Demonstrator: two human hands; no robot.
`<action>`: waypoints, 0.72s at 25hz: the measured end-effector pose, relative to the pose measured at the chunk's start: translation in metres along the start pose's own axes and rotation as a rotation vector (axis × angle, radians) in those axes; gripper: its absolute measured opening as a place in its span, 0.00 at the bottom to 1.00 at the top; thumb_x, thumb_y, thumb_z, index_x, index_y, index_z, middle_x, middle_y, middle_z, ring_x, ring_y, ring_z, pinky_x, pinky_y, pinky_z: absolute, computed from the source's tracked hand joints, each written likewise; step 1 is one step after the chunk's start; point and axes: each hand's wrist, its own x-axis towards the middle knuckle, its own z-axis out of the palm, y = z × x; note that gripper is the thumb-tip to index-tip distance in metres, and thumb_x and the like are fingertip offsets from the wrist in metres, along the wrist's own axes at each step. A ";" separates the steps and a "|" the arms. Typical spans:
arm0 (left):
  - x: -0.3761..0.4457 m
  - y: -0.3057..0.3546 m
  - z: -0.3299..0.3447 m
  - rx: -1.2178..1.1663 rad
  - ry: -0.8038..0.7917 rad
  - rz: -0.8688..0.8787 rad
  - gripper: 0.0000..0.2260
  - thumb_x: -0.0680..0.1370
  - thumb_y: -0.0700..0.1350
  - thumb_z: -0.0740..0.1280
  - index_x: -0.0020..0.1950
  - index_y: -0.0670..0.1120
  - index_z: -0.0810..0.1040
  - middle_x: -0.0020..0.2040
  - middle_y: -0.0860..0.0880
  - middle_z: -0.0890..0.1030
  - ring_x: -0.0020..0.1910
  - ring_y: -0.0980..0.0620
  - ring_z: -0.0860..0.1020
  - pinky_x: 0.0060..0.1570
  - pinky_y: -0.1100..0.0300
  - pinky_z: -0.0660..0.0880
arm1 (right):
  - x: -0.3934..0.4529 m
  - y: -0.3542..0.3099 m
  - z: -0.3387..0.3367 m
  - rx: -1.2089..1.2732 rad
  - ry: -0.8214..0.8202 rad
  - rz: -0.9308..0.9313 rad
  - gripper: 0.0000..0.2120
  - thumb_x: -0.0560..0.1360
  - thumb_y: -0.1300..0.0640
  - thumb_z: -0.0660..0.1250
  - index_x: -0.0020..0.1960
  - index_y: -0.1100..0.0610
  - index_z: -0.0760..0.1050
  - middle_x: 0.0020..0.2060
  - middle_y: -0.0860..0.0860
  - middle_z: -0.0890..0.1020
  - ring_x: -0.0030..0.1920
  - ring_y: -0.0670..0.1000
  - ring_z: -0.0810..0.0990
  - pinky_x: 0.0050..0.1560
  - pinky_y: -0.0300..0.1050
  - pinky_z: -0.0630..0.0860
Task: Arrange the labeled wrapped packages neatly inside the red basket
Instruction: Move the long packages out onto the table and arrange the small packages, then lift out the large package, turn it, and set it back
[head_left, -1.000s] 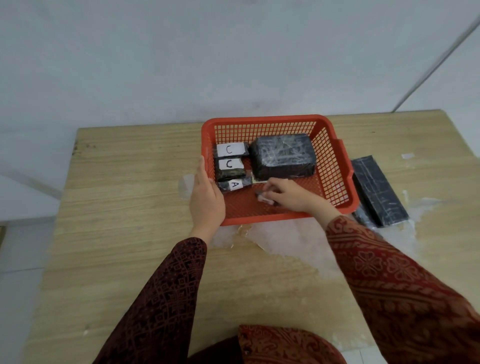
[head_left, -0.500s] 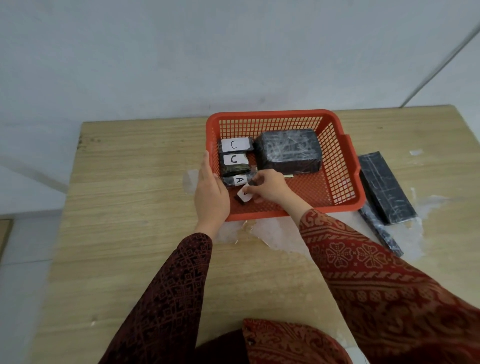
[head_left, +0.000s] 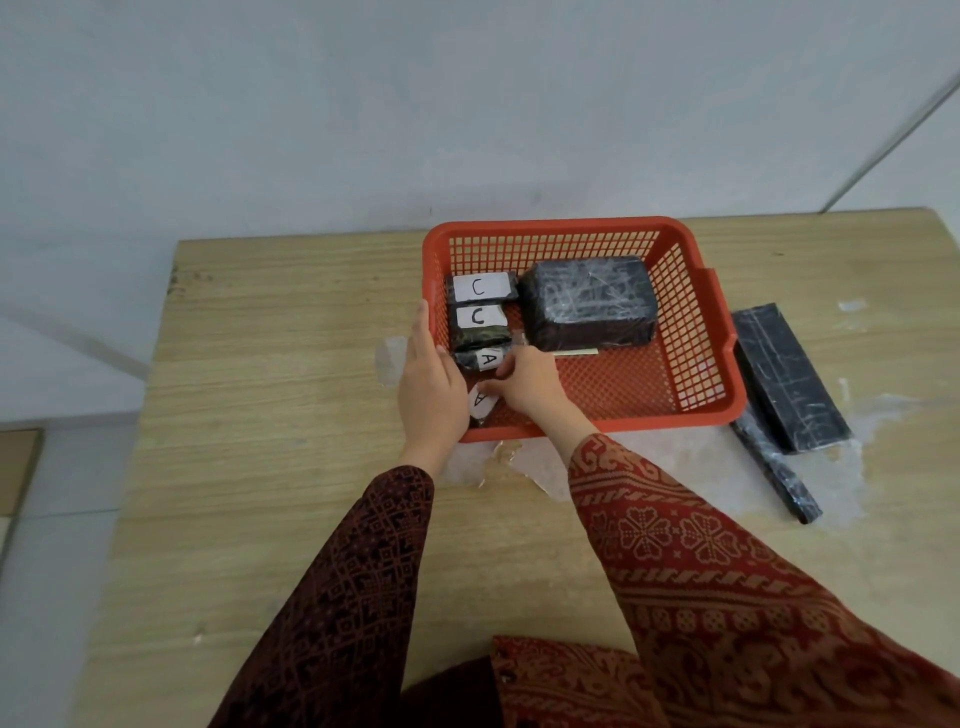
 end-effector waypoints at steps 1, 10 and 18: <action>0.000 0.000 0.000 -0.002 0.001 0.001 0.23 0.81 0.40 0.53 0.77 0.46 0.55 0.68 0.45 0.71 0.49 0.74 0.62 0.42 0.86 0.62 | 0.000 0.002 -0.002 0.001 -0.016 0.008 0.12 0.67 0.54 0.76 0.42 0.59 0.75 0.42 0.54 0.80 0.45 0.53 0.77 0.43 0.44 0.70; -0.001 0.000 0.002 0.011 -0.002 0.016 0.24 0.82 0.40 0.53 0.77 0.47 0.54 0.70 0.45 0.70 0.50 0.73 0.65 0.43 0.85 0.63 | -0.002 0.004 -0.003 -0.027 0.010 0.026 0.09 0.72 0.55 0.72 0.46 0.61 0.80 0.47 0.59 0.84 0.50 0.58 0.81 0.47 0.46 0.76; -0.003 0.003 0.000 0.220 0.176 0.207 0.17 0.78 0.40 0.59 0.67 0.43 0.70 0.61 0.44 0.74 0.60 0.49 0.71 0.61 0.48 0.70 | -0.021 0.046 -0.076 0.084 0.385 -0.333 0.05 0.75 0.60 0.66 0.49 0.59 0.78 0.46 0.54 0.82 0.47 0.50 0.79 0.51 0.44 0.76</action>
